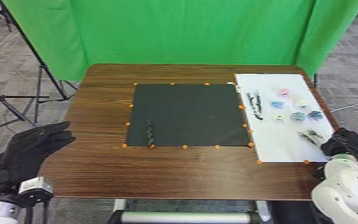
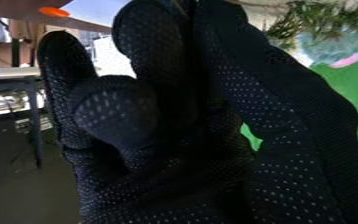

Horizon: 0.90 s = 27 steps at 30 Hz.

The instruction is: Arrange flowers

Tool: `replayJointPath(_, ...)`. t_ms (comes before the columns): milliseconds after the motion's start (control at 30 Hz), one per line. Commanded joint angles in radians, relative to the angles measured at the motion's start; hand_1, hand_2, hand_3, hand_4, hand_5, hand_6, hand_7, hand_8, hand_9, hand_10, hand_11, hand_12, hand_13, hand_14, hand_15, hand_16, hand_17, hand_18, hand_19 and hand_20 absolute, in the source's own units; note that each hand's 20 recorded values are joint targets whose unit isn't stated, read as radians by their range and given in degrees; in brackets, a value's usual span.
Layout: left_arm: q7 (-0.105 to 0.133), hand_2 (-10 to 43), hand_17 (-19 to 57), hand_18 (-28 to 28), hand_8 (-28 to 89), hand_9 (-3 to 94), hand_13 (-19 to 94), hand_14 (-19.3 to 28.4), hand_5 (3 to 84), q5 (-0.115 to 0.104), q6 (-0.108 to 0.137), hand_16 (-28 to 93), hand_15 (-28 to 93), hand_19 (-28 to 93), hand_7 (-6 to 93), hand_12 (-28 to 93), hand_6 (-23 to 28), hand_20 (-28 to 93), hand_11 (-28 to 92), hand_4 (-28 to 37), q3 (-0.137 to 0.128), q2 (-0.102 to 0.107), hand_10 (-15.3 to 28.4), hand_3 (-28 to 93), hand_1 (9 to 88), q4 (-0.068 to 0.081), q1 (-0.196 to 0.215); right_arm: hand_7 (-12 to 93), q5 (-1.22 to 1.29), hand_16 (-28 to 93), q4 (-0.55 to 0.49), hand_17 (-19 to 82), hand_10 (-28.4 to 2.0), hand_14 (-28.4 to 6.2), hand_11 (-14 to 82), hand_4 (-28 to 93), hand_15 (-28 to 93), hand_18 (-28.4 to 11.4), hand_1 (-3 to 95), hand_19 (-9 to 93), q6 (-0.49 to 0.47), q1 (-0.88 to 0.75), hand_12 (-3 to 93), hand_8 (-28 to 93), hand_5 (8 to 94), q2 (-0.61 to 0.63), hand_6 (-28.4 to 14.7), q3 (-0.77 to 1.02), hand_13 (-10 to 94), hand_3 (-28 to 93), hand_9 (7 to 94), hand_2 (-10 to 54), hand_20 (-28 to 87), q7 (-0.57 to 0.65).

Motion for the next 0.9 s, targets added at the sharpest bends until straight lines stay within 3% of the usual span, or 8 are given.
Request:
replayJointPath(33, 0.012, 3.1, -8.6, 20.4, -9, 45.1, 31, 26.0, 54.0, -0.009, 0.005, -13, 63, 59, 15.2, 11, 15.4, 16, 43, -14.7, -0.004, -0.005, 22.0, 78, 31.9, -0.005, 0.031, 28, -0.013, 22, -0.03, 45, -10.7, -6.7, 39.7, -28, 70, -20.0, 56.2, 93, 0.079, 0.022, 32.6, 12, 83.6, 0.019, -3.8, 0.0, 84, 75, 86.3, -9.5, -17, -0.014)
replayJointPath(367, 0.014, 3.1, -8.6, 20.5, -9, 45.0, 31, 26.1, 54.1, -0.01, 0.009, -13, 63, 59, 15.1, 11, 15.4, 16, 43, -14.6, -0.016, -0.006, 22.0, 78, 31.7, -0.013, 0.046, 27, 0.002, 23, -0.115, 46, -10.1, -5.9, 40.4, -28, 69, -19.7, 55.1, 93, 0.102, 0.166, 32.5, 14, 84.9, 0.062, -3.2, -0.071, 87, 76, 88.2, -9.5, -16, -0.05)
replayJointPath(500, 0.016, 3.1, -8.7, 20.5, -9, 44.9, 31, 26.0, 54.1, -0.011, 0.013, -13, 63, 59, 15.1, 11, 15.4, 16, 43, -14.6, -0.032, -0.012, 22.0, 78, 31.8, -0.021, 0.069, 27, 0.013, 23, -0.153, 46, -10.0, -5.8, 40.4, -28, 69, -19.7, 54.9, 93, 0.08, 0.24, 32.5, 14, 85.3, 0.05, -3.2, -0.127, 87, 77, 88.4, -9.5, -15, -0.066)
replayJointPath(700, 0.01, 3.2, -8.7, 20.5, -9, 45.0, 31, 26.1, 54.1, -0.011, 0.018, -13, 63, 59, 15.1, 11, 15.4, 16, 43, -14.5, -0.051, -0.015, 22.0, 78, 31.8, -0.028, 0.085, 26, 0.047, 24, -0.182, 46, -10.4, -6.0, 40.5, -28, 68, -20.4, 54.9, 93, 0.002, 0.428, 32.5, 15, 85.9, -0.034, -3.4, -0.34, 87, 77, 88.8, -9.5, -14, -0.103)
replayJointPath(900, -0.014, 3.2, -8.7, 20.5, -9, 45.0, 31, 26.1, 54.1, -0.004, 0.008, -13, 63, 59, 15.1, 11, 15.4, 16, 43, -14.5, -0.04, -0.011, 22.0, 78, 31.9, -0.023, 0.055, 25, 0.038, 24, -0.117, 46, -10.7, -6.3, 40.7, -28, 69, -20.9, 55.1, 93, -0.078, 0.58, 32.3, 15, 86.3, -0.193, -3.7, -0.574, 88, 77, 89.0, -9.5, -13, -0.132)
